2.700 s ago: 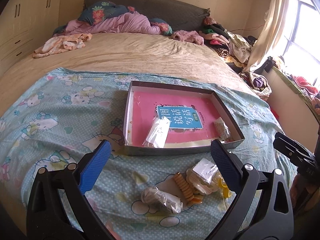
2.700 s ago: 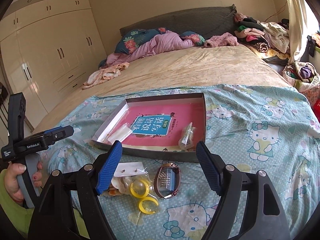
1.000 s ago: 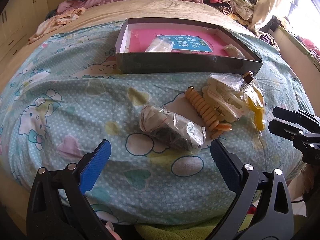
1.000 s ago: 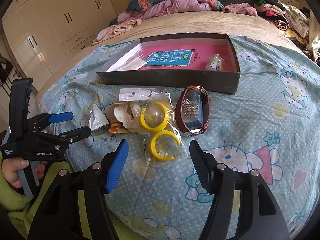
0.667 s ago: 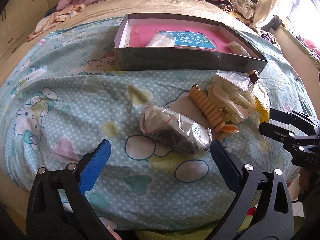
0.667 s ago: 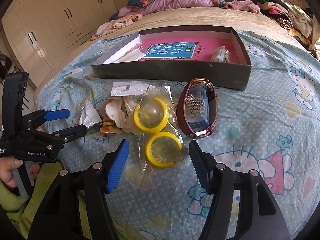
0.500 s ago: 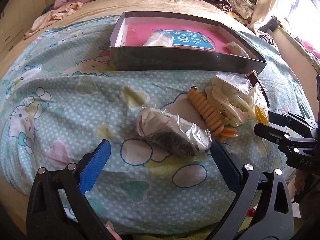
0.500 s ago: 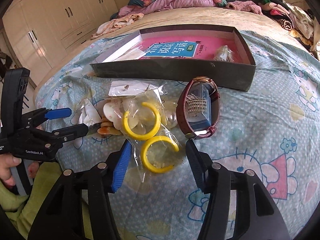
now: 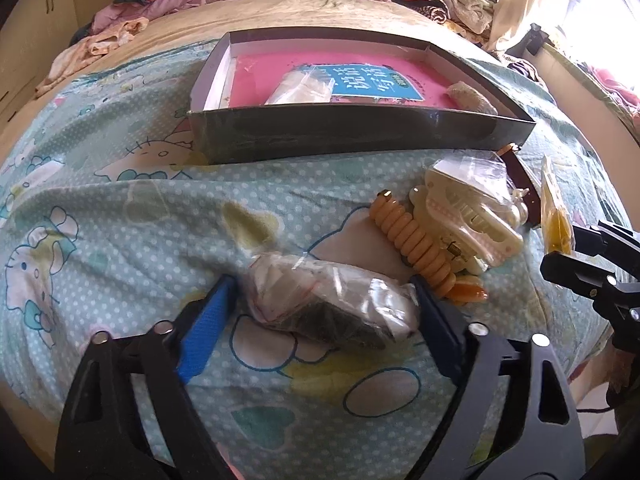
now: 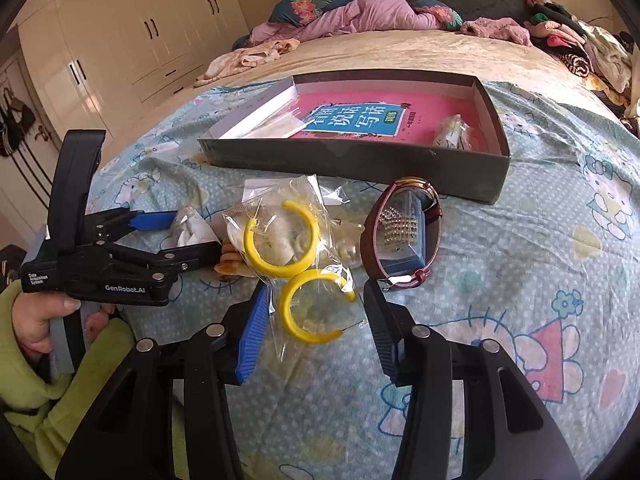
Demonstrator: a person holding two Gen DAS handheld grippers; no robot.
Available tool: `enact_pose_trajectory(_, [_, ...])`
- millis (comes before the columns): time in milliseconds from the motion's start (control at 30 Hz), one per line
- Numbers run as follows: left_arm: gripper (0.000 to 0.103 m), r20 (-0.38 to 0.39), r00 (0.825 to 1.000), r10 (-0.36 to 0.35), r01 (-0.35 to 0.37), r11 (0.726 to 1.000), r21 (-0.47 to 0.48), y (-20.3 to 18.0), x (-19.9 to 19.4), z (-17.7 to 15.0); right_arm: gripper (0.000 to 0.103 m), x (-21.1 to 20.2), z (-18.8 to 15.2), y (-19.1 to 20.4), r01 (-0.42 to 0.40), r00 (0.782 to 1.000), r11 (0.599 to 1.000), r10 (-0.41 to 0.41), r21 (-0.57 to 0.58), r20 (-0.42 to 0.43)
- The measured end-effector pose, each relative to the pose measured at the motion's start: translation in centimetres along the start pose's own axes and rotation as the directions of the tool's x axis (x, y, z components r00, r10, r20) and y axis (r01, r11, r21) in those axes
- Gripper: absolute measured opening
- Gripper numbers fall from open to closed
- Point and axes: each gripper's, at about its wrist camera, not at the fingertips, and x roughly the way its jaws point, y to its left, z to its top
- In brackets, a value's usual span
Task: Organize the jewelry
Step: 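Grasp the bag of dark beads with the left tool while the right tool grasps the yellow-ring bag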
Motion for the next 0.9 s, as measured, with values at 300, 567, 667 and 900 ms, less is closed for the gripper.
enact_pose_trajectory(300, [0.067, 0.055, 0.998, -0.031, 0.031, 1.0, -0.002, 0.0, -2.8, 0.7, 0.046, -2.3, 1.6, 0.7, -0.007, 0.998, 1.0, 0.009, -0.019, 0.064])
enact_pose_trajectory(567, [0.067, 0.121, 0.992, -0.04, 0.044, 0.999, -0.031, 1.1, -5.2, 2.9, 0.046, -3.3, 3.5, 0.7, -0.002, 0.993, 1.0, 0.006, -0.027, 0.116])
enact_pose_trajectory(667, [0.067, 0.13, 0.991, -0.031, 0.036, 0.999, -0.034, 1.4, -5.5, 3.8, 0.046, -3.4, 4.2, 0.6, 0.001, 0.992, 1.0, 0.003, -0.03, 0.128])
enact_pose_trajectory(900, [0.067, 0.154, 0.988, -0.025, 0.031, 0.999, -0.041, 1.8, -6.1, 5.1, 0.046, -3.6, 5.6, 0.6, 0.003, 0.987, 0.999, 0.002, -0.035, 0.16])
